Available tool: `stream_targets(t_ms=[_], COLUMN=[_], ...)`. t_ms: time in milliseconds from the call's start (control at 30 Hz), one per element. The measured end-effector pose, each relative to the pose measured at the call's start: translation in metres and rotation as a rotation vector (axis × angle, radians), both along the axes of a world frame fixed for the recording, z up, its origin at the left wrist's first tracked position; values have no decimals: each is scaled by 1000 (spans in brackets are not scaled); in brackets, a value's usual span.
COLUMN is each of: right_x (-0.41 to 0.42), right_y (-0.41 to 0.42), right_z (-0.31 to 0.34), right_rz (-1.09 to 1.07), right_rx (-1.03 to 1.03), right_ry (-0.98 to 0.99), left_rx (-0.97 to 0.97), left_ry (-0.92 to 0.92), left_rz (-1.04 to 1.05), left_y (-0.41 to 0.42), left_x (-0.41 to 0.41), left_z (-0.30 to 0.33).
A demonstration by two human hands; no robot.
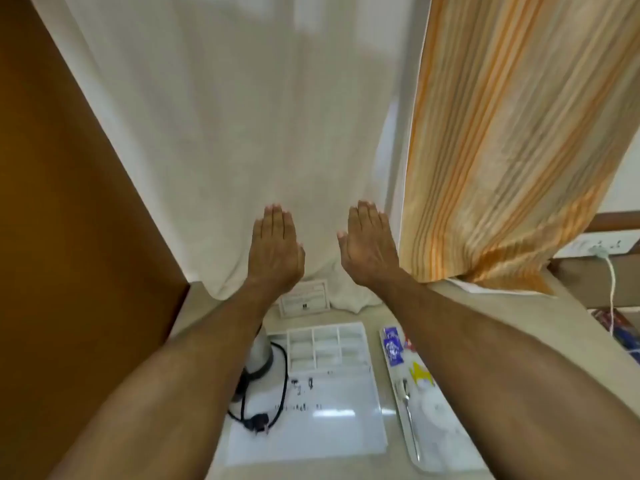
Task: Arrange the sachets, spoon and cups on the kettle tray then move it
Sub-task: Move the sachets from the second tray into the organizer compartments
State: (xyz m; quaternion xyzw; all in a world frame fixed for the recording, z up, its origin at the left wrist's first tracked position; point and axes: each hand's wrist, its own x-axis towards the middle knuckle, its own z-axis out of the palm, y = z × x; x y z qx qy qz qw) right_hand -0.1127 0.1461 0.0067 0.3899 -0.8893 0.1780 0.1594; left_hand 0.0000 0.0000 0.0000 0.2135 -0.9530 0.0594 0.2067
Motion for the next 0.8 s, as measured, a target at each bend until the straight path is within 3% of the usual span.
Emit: stream_targets(t_ms=[233, 367, 567, 800], right_x=[77, 123, 140, 145], right_y=[65, 104, 121, 116], right_z=[-151, -218, -257, -248], right_rz=[62, 101, 125, 79], right_rx=[87, 199, 302, 78], right_ry=[-239, -367, -422, -553], left_rx=[274, 358, 370, 486], left_ry=[-148, -348, -491, -466], left_rz=[-13, -48, -69, -141], left_y=[67, 103, 109, 97], left_x=[93, 146, 152, 142], left_z=[-163, -228, -247, -248])
